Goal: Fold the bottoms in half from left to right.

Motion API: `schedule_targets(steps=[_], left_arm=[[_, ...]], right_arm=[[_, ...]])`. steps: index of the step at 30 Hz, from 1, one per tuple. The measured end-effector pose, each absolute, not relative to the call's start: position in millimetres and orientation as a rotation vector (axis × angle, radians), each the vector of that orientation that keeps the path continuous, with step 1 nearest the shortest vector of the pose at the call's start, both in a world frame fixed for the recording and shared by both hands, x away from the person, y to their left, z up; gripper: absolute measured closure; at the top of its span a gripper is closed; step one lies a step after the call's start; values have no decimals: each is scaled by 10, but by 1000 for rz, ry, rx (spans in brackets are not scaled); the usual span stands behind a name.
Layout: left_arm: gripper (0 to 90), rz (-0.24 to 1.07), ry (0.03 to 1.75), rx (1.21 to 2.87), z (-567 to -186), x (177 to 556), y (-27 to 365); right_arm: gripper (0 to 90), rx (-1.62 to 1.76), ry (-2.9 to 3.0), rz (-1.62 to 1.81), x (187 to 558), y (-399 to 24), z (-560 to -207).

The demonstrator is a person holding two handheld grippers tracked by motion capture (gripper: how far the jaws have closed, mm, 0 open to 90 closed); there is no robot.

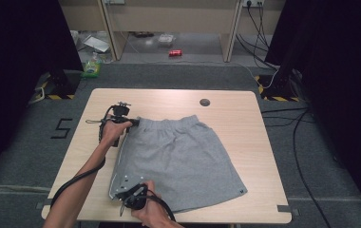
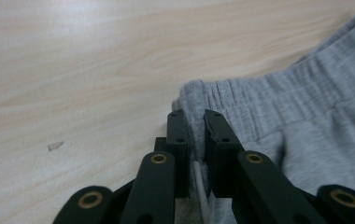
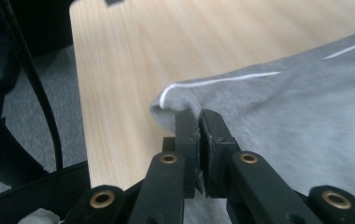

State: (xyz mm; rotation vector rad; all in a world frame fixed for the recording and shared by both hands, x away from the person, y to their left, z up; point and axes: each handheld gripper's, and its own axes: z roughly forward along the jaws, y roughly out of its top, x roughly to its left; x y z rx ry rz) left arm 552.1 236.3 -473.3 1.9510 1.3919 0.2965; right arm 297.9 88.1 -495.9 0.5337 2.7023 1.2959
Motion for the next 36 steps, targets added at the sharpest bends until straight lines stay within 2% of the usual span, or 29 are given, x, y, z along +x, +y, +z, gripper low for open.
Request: schedule_targets(steps=[7,16,29,36], left_arm=[[811,312,1337,1957,-4371,5520,2102],[808,297,1293,1986,-4070,5539,1620],[806,303,1250,2048,-3989,5595,832],[806,283,1232,2073,-4069,5646,445]], right_arm=[[868,634,2557,1415,3009,310,-4643],[868,735,2420,1470,2987,-266,-4441],[869,963,2253,1481,2804,-1196,-4485],[869,1053,2209,1464,2706,-1518,-4584]])
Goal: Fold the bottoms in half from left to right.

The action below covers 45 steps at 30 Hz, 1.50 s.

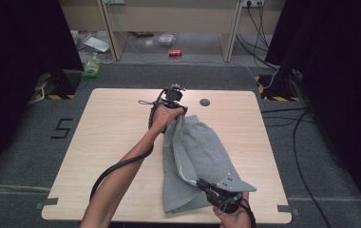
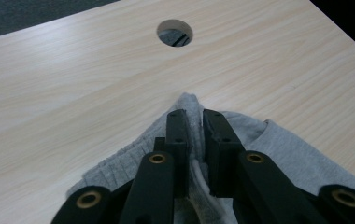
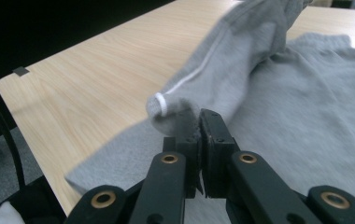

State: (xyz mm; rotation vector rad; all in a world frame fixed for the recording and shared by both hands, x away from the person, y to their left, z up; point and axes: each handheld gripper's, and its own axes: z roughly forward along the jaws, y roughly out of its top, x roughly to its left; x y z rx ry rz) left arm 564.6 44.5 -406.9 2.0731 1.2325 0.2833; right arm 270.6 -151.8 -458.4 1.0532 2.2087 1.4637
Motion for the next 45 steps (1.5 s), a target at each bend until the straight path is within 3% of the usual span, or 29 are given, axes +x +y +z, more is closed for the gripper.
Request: schedule_targets(steps=[12,17,27,45], left_arm=[[773,227,1254,2048,-4264,5707,101],[624,211,1269,2010,-4277,5706,101],[576,244,1279,2005,-4215,5717,470],[505,259,1398,2005,-4602,5756,1133]], right_arm=[[869,1145,2149,1420,2664,-1883,-4679],[869,1181,2152,1399,2679,-1954,-4742],[868,1214,2145,1377,2710,-2031,-4753],[867,1367,2092,1229,2686,-2570,-4886]])
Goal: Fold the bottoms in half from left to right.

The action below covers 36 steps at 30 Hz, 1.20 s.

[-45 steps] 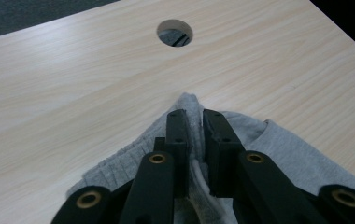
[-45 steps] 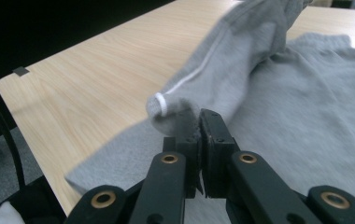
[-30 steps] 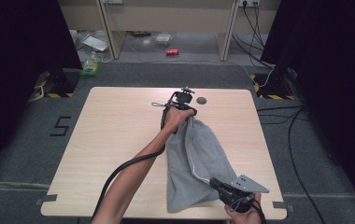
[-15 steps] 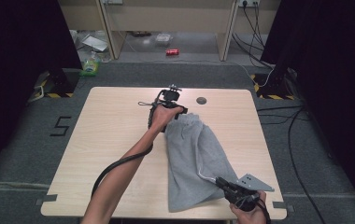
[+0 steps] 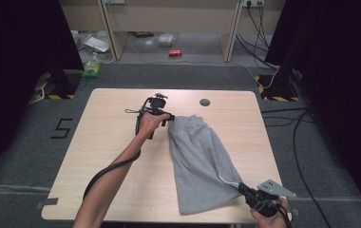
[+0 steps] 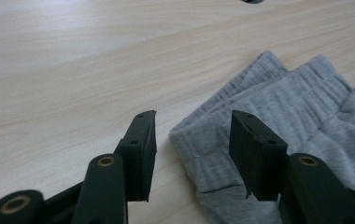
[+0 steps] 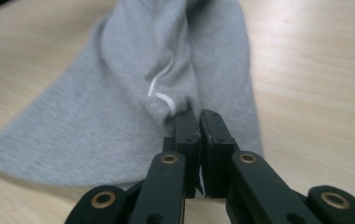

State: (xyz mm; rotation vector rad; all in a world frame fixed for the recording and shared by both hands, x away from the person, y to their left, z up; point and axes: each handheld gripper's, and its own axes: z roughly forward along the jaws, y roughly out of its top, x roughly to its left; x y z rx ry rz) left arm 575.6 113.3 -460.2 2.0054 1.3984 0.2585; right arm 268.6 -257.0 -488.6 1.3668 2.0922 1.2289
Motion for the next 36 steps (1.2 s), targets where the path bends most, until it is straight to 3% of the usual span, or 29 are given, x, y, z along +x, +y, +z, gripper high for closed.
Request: schedule_targets(steps=[3,8,10,15,22,25,28,29,36], left_arm=[[499,251,1403,2001,-4631,5747,1178],[484,252,1406,2005,-4642,5722,1235],[481,253,1406,1997,-4646,5711,1249],[468,247,1383,2001,-4627,5663,1241],[458,234,1373,2005,-4611,5638,1245],[451,229,1372,2004,-4617,5629,1251],[441,224,1369,1998,-4613,5624,1268],[438,224,1367,1997,-4613,5622,1274],[430,223,1373,1988,-4627,5618,1279]], right_arm=[[842,1372,2114,1220,2706,-2577,-4899],[670,1383,2050,1262,2734,-2586,-4769],[640,1361,2034,1289,2789,-2556,-4684],[583,1300,2097,1259,3133,-2311,-4559],[535,1310,2234,1190,3675,-1885,-4645],[604,1346,2280,1098,3838,-1803,-4741],[834,1323,2324,1046,3945,-1867,-4804],[857,1317,2317,1045,3964,-1917,-4792],[865,1370,2218,1056,4060,-2336,-4645]])
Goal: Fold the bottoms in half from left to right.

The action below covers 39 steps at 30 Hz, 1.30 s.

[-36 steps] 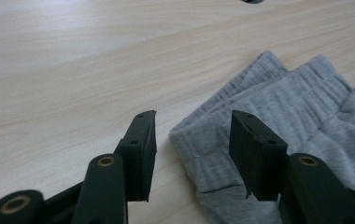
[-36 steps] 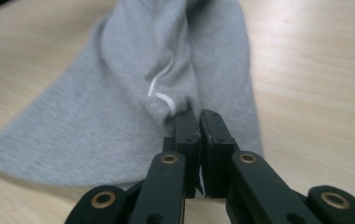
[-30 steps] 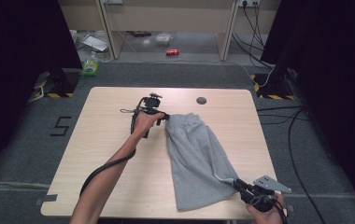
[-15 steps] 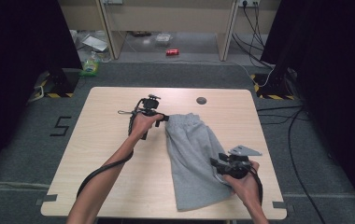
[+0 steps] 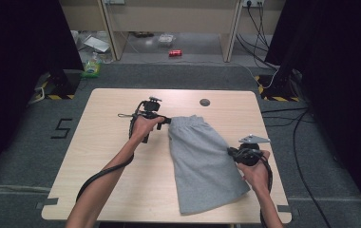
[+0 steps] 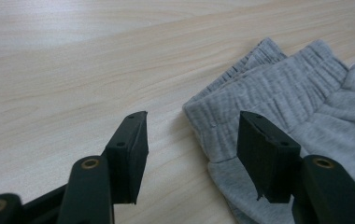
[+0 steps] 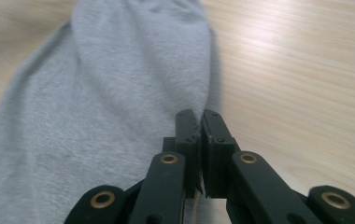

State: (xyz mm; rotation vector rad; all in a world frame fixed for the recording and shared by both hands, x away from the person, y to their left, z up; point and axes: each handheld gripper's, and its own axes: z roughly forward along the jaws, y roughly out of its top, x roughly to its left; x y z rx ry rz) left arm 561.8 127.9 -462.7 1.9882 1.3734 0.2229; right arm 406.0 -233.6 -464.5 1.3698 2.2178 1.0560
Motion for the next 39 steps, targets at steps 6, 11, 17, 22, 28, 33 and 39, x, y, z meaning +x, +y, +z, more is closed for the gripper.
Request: schedule_targets(steps=[6,11,17,22,28,33,39], left_arm=[[421,206,1370,1978,-4660,5613,1228],[406,192,1362,1965,-4676,5583,1218],[389,195,1362,1957,-4698,5563,1202],[384,202,1357,1964,-4724,5564,1143],[380,205,1362,1959,-4706,5572,1157],[376,198,1369,1953,-4731,5560,1108],[406,237,1401,1984,-4848,5637,1004]], right_arm=[[740,1478,2243,1022,4130,-2407,-4920],[644,1452,2215,1037,3908,-2446,-4731],[728,1384,2266,877,3471,-2541,-4852],[698,1427,2228,854,3406,-2699,-4972],[573,1378,2166,941,3333,-2548,-4761],[542,1285,2222,1057,3239,-2201,-4670],[526,1215,2281,1127,3153,-1927,-4646]])
